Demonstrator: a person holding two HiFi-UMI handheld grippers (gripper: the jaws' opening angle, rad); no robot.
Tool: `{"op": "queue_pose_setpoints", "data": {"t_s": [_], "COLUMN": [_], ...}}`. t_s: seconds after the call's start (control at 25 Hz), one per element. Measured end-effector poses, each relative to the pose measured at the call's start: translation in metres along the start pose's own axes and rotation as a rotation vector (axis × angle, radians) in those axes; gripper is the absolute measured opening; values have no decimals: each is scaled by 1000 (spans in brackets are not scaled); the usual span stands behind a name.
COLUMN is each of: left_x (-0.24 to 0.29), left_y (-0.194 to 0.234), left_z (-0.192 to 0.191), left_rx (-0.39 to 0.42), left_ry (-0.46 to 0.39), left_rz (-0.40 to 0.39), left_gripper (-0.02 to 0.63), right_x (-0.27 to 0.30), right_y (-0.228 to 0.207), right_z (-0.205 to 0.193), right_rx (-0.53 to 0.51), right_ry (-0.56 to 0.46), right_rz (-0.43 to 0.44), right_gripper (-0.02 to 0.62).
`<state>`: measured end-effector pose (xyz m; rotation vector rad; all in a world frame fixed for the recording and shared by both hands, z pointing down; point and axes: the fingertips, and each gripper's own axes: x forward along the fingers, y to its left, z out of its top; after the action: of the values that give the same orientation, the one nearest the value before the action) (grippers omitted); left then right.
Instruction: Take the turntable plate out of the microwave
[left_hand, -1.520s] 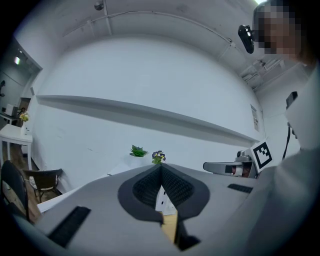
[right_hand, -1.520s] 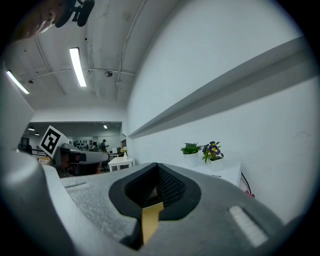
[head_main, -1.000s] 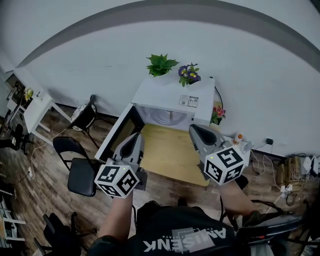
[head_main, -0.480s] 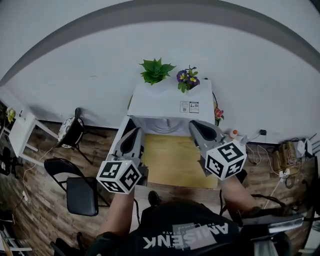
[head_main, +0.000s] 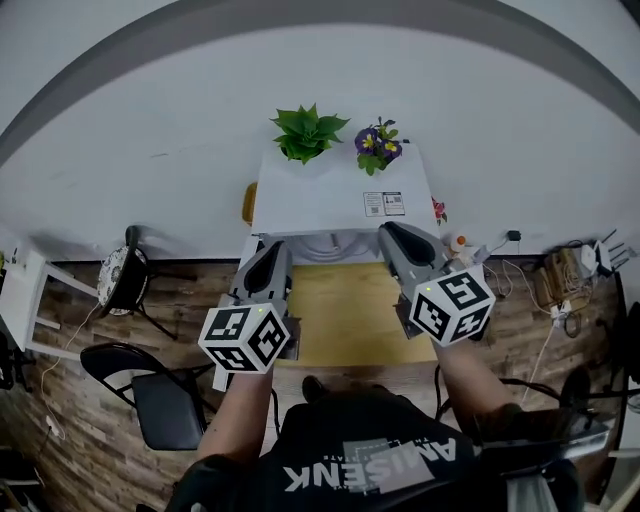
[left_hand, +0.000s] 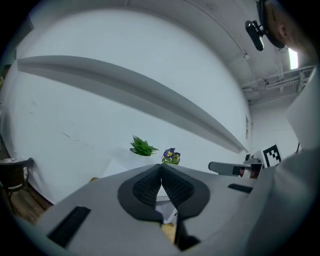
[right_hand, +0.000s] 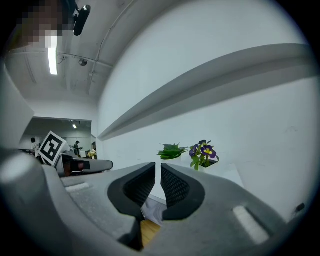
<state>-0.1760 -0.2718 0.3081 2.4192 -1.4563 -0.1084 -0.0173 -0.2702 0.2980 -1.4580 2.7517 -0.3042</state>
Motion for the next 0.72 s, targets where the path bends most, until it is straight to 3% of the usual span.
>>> {"op": "queue_pose_setpoints", "data": {"t_s": [0.24, 0.48, 0.72], "left_x": [11, 21, 27], "left_y": [9, 17, 24], "left_z": [-26, -69, -113], "left_rx": [-27, -61, -125], "left_ry": [80, 164, 239], "left_rz": [-70, -107, -47], "left_gripper": [3, 3, 23], "right_x": [14, 22, 28], "right_y": [1, -11, -33], "right_z": [-21, -69, -116], "right_rx": [56, 146, 257], "right_ry": [20, 75, 127], "right_rz": [-67, -106, -106], "right_gripper": [29, 52, 81]}}
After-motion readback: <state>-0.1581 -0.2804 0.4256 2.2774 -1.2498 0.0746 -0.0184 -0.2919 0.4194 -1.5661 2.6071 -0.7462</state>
